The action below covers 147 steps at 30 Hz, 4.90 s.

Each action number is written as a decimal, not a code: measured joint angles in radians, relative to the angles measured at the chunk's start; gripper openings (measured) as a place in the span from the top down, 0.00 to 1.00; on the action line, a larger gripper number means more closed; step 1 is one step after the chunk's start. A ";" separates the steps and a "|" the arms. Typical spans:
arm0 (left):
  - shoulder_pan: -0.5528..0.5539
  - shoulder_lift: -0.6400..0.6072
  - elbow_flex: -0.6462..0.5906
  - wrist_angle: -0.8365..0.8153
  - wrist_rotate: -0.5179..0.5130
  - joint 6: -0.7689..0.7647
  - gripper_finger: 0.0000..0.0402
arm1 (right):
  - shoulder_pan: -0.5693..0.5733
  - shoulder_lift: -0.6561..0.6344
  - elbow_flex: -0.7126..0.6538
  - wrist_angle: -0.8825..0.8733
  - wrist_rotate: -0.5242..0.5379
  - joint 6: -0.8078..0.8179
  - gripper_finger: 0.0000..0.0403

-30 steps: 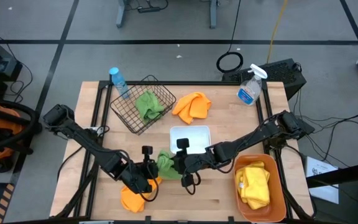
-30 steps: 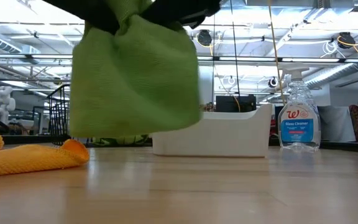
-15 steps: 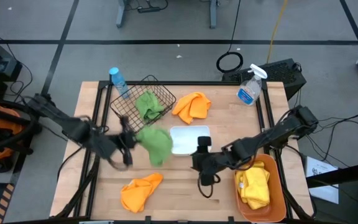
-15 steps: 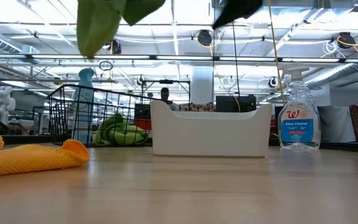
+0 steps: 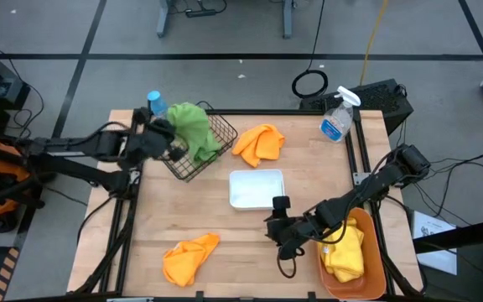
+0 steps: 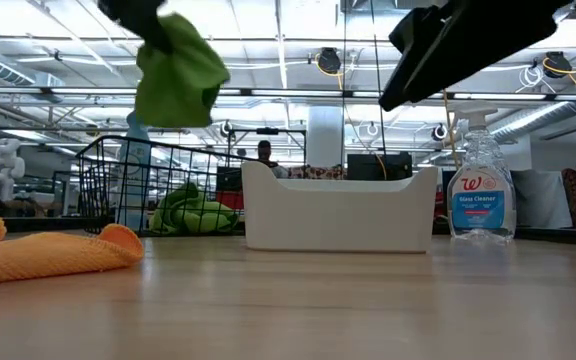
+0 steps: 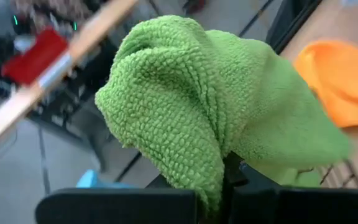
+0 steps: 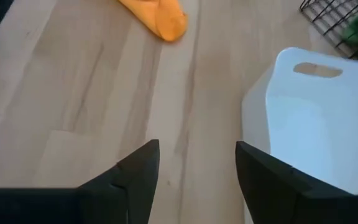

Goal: Sort microfiber towel by color & place in baskets
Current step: Put the green microfiber towel into the black wire basket, then put the top orange microfiber towel into the white bin

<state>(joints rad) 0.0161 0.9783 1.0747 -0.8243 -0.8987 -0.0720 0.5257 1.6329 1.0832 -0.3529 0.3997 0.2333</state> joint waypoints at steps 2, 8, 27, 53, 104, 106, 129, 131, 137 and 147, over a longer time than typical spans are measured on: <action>0.064 0.033 0.000 -0.010 0.036 -0.002 0.98 | 0.000 0.000 0.000 0.003 0.003 -0.023 0.51; 0.216 0.151 -0.002 -0.153 0.330 -0.030 0.98 | 0.000 0.000 0.000 -0.002 0.022 -0.050 0.54; 0.411 0.360 -0.002 -0.222 0.752 0.060 0.79 | 0.000 0.000 0.000 -0.002 0.021 -0.040 0.59; 0.343 0.147 -0.047 -0.116 0.791 0.053 0.53 | -0.069 0.000 0.000 0.060 0.018 -0.107 0.59; 0.453 0.065 -0.303 0.089 0.832 -0.027 0.76 | -0.159 0.000 0.000 0.117 0.014 -0.194 0.59; 0.453 0.065 -0.303 0.098 0.828 -0.027 0.72 | -0.159 0.000 0.000 0.116 0.014 -0.194 0.59; 0.483 0.414 -0.354 0.292 0.626 -0.098 0.89 | -0.202 0.000 0.000 0.109 0.022 -0.282 0.59; 0.481 0.403 -0.343 0.299 0.626 -0.104 0.89 | -0.226 0.000 0.000 0.109 0.023 -0.320 0.59; 0.473 0.296 -0.315 0.283 0.626 -0.098 0.89 | -0.335 0.000 0.000 0.093 0.041 -0.452 0.59; 0.374 0.087 -0.315 0.225 0.640 -0.163 0.89 | -0.663 -0.001 0.000 0.089 -0.144 -0.549 0.59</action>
<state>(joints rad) 0.3903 1.0657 0.7602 -0.5994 -0.2589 -0.2352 -0.1373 1.6321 1.0836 -0.2638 0.2561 -0.3155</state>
